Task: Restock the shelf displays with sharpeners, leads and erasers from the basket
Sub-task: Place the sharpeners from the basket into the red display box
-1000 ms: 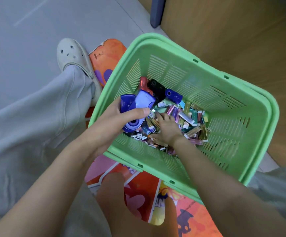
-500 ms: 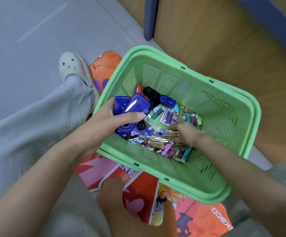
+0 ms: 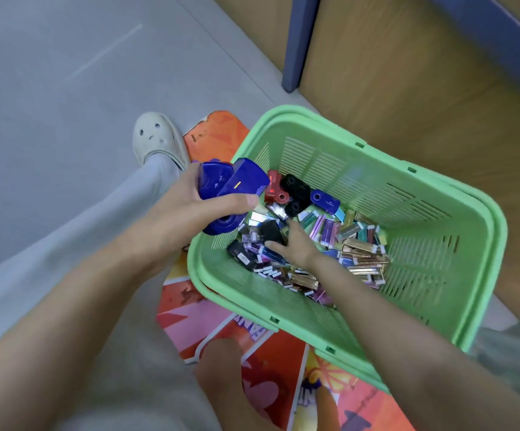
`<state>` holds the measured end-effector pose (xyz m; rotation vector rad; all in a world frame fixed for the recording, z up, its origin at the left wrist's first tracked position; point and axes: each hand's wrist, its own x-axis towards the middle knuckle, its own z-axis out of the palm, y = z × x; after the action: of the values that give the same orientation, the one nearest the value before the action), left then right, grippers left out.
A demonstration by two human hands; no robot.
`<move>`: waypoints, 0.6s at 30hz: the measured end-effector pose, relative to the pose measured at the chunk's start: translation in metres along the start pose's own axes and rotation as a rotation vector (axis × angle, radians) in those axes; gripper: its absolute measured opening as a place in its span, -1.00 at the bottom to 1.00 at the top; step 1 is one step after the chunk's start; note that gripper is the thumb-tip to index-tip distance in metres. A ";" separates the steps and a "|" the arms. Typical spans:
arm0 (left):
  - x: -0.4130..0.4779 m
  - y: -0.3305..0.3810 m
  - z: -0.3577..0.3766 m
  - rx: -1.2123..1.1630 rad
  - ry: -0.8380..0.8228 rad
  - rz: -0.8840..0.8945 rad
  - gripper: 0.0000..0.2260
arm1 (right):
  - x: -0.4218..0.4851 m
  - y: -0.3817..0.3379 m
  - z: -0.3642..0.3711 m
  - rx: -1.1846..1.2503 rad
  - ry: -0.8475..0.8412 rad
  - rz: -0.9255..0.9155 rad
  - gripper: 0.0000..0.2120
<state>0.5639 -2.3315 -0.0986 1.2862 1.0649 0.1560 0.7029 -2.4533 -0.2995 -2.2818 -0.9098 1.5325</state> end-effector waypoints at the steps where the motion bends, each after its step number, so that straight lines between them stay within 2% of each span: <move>1: 0.001 0.000 -0.002 -0.002 0.003 0.000 -0.40 | 0.006 -0.001 0.007 -0.007 0.035 0.024 -0.22; 5: 0.010 0.000 -0.009 0.009 0.008 -0.021 -0.40 | 0.017 -0.002 0.019 -0.001 0.060 0.053 -0.37; 10: 0.023 0.004 -0.004 0.002 -0.023 -0.035 -0.33 | 0.013 0.005 0.028 -0.131 -0.020 -0.083 -0.52; 13: 0.027 0.007 0.005 -0.008 -0.042 -0.033 -0.30 | 0.006 0.005 0.027 -0.085 -0.037 -0.132 -0.52; 18: 0.031 0.012 0.018 -0.015 -0.062 -0.030 -0.45 | -0.011 0.010 0.006 -0.076 -0.084 -0.186 -0.49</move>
<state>0.5988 -2.3206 -0.1071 1.2530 1.0278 0.1006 0.6978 -2.4686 -0.2987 -2.1265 -1.1856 1.5467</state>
